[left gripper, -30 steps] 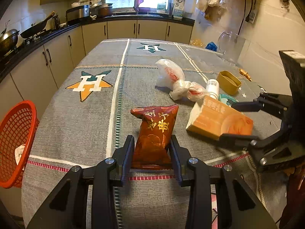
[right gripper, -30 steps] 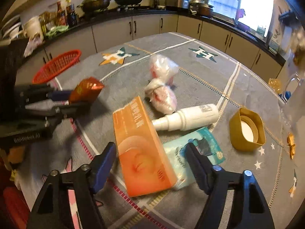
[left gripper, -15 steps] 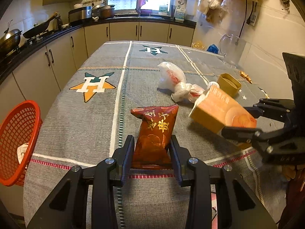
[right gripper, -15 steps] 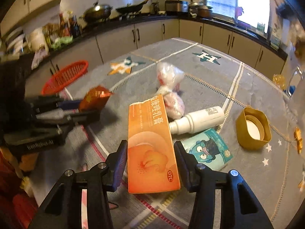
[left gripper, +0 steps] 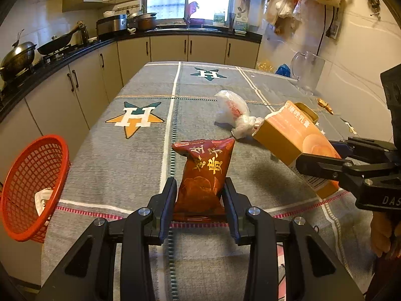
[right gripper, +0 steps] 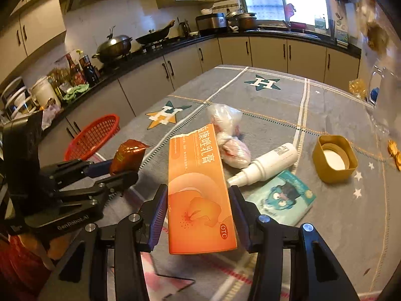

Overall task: Collect trash
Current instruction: 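Carry the snack bag and orange box over the orange basket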

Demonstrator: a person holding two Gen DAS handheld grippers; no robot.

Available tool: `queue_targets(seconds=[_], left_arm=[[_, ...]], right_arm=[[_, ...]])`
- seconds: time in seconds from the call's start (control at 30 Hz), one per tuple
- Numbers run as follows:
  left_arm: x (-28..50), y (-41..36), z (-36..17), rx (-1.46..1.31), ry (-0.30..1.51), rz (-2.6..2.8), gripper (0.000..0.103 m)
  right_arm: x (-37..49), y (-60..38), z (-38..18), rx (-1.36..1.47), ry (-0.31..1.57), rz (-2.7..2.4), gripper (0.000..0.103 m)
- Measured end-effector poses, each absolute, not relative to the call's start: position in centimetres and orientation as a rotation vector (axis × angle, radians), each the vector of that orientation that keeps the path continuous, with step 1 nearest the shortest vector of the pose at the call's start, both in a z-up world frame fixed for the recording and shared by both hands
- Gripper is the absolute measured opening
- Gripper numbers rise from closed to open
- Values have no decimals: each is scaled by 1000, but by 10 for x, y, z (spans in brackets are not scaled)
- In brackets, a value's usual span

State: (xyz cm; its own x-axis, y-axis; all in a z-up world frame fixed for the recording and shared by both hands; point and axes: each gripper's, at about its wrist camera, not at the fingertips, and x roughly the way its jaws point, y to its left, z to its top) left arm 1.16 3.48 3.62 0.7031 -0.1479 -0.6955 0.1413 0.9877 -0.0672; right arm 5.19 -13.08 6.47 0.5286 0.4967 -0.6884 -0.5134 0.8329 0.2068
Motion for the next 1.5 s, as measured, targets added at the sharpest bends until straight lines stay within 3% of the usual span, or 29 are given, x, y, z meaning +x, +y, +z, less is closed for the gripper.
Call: queue_targets(seconds=[1.5], left_arm=[[-15,108,55,-74,726,-41,36]], right_arm=[[39,-65,67,58,879,637,53]])
